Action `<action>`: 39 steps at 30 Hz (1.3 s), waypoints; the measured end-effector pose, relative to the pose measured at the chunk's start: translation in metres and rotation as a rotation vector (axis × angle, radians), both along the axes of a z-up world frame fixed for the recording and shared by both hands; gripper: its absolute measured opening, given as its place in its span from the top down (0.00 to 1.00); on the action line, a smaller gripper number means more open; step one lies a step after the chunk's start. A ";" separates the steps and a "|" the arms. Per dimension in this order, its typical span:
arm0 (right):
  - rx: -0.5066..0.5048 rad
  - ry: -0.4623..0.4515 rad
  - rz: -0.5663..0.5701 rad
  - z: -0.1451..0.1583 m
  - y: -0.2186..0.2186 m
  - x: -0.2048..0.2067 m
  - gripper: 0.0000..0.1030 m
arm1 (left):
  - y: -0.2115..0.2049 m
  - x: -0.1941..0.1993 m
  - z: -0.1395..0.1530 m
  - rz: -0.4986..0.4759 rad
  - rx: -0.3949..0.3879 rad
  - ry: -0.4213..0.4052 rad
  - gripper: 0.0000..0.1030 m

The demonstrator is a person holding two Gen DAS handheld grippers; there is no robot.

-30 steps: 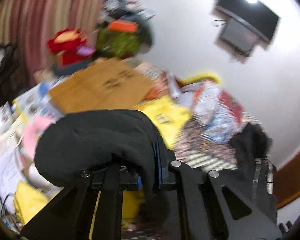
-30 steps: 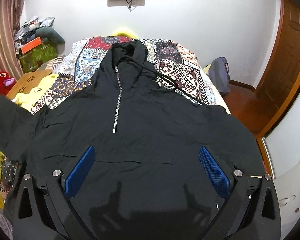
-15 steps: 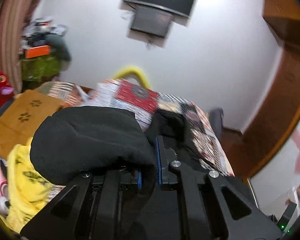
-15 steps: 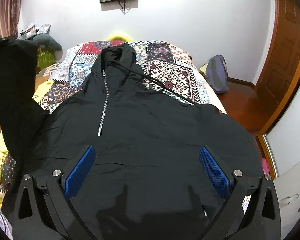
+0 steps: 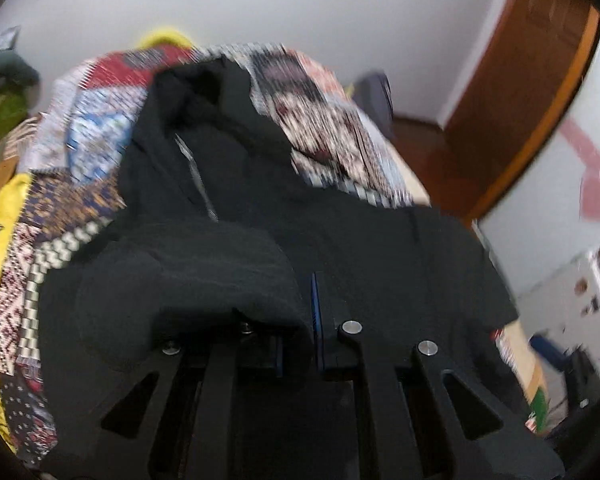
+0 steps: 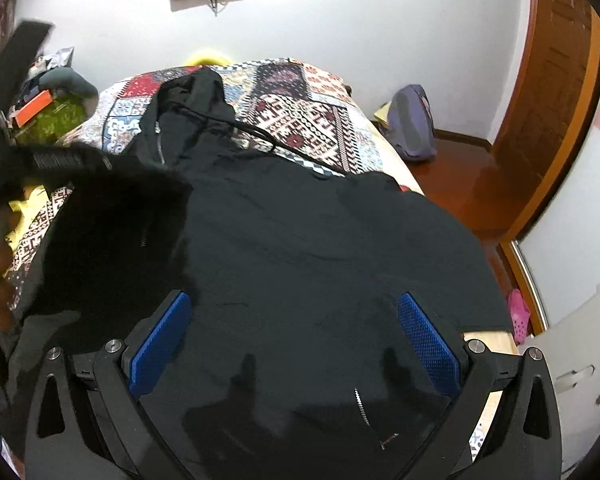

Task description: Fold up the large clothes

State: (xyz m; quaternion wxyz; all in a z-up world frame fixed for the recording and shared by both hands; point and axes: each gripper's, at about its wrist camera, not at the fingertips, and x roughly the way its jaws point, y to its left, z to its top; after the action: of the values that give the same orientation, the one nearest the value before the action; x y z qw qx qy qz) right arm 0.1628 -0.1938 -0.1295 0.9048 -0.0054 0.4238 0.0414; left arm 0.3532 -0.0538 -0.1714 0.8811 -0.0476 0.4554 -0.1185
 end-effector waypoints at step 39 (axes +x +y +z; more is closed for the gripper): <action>-0.080 0.015 0.287 0.011 0.089 0.009 0.00 | 0.177 -0.128 0.032 0.160 0.146 -0.020 0.42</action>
State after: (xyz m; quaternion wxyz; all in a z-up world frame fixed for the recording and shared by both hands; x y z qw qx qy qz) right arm 0.1715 -0.1046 -0.1186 0.8854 -0.1016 0.4269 0.1533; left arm 0.2255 0.1228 -0.1389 0.8933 -0.0181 0.4489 -0.0149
